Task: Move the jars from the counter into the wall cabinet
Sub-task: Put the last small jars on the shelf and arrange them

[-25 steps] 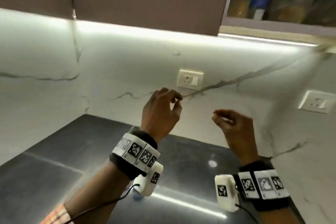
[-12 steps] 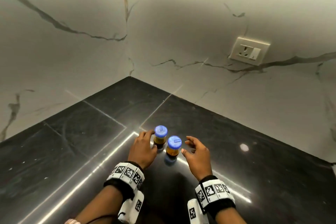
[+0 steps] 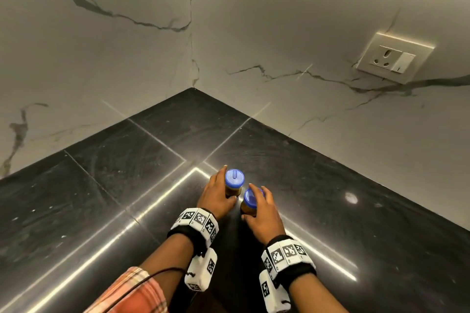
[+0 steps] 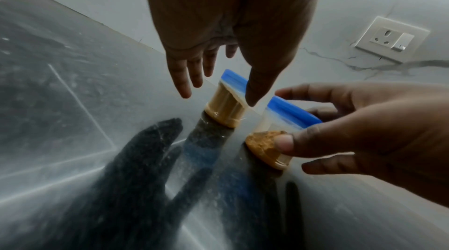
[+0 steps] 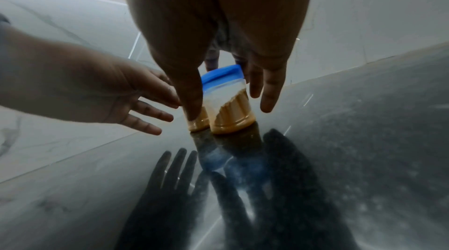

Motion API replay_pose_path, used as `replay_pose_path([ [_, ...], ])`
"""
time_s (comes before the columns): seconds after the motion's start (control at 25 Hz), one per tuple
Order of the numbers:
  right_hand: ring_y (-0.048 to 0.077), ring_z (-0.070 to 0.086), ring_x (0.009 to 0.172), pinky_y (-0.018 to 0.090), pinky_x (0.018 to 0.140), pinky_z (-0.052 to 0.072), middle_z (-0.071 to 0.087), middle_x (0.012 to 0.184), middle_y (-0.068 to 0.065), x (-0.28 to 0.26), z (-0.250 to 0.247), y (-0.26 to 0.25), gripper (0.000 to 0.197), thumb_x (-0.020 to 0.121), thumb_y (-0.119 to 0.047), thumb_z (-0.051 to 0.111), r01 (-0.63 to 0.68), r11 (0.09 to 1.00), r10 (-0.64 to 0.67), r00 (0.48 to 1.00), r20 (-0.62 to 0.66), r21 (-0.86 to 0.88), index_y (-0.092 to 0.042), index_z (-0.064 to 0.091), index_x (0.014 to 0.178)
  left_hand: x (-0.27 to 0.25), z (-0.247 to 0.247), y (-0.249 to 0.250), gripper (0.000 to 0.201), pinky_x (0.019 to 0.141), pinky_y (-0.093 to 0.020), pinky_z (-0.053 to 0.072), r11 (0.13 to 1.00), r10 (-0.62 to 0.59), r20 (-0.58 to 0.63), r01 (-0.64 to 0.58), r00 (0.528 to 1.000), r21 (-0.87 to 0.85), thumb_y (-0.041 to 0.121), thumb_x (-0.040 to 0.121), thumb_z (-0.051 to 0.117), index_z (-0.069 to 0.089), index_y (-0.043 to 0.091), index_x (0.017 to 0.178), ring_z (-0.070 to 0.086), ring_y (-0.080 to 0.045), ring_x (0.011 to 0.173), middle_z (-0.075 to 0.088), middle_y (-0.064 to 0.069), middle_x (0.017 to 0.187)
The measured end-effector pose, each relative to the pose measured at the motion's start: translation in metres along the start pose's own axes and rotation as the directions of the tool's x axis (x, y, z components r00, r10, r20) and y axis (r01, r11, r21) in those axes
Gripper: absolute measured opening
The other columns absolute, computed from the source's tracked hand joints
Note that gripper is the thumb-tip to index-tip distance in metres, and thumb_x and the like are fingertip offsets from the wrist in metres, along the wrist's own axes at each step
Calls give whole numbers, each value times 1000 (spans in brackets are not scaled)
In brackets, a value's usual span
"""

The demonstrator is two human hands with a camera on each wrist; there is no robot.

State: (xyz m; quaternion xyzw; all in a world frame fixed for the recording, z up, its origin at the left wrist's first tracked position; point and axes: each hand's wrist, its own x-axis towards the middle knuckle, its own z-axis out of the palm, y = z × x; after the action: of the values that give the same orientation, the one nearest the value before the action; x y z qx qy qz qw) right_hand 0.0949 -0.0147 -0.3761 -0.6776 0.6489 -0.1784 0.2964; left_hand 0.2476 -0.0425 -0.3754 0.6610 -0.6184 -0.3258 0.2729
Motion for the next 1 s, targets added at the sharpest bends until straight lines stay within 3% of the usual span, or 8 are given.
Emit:
replay_pose_path([
  [0.16, 21, 50, 119, 34, 94, 48, 39, 138, -4, 2, -4, 5, 58, 84, -23, 64, 34, 994, -39, 998, -55, -101, -37, 40, 134, 23, 8, -1, 75, 103, -43, 40, 993, 91, 54, -95, 994, 77, 19, 75, 68, 34, 23, 141, 46, -29, 125, 34, -7, 143],
  [0.36, 18, 54, 113, 31, 90, 48, 48, 128, -4, -3, -15, 11, 53, 82, -26, 67, 44, 993, -48, 998, -31, -106, -38, 43, 127, 28, 16, 2, 56, 91, -40, 48, 989, 109, 12, -110, 994, 96, 15, 76, 68, 46, 21, 128, 58, -32, 107, 45, -9, 128],
  [0.56, 11, 57, 106, 31, 90, 50, 54, 119, -10, -26, -39, 30, 59, 70, -38, 75, -6, 990, 34, 979, -199, 138, -37, 44, 121, 10, 16, 9, 52, 79, -32, 49, 989, 138, -104, -142, 985, -37, 21, 68, 73, 48, 23, 114, 61, -24, 95, 57, -2, 111],
  [0.64, 10, 58, 105, 34, 92, 51, 57, 119, -9, -37, -57, 37, 68, 66, -39, 79, 16, 966, 70, 945, -319, 258, -37, 42, 123, 2, 15, 20, 54, 78, -29, 48, 978, 171, -110, -183, 979, -104, 23, 68, 76, 46, 23, 112, 60, -18, 94, 58, 1, 108],
  [0.8, 12, 63, 99, 32, 89, 53, 59, 114, -2, -63, -108, 33, 73, 69, -34, 82, 145, 915, 83, 846, -527, 377, -33, 38, 128, -8, 13, 64, 58, 84, -34, 52, 922, 297, -114, -316, 948, -225, 25, 67, 80, 46, 25, 114, 60, -13, 97, 57, 3, 110],
  [1.0, 13, 64, 98, 32, 88, 55, 56, 110, -3, -103, -174, 15, 72, 72, -18, 81, 326, 872, 25, 716, -697, 366, -34, 36, 125, -30, 10, 150, 57, 75, -37, 57, 767, 507, -148, -523, 849, -372, 28, 68, 80, 43, 32, 112, 64, -8, 91, 60, 13, 105],
])
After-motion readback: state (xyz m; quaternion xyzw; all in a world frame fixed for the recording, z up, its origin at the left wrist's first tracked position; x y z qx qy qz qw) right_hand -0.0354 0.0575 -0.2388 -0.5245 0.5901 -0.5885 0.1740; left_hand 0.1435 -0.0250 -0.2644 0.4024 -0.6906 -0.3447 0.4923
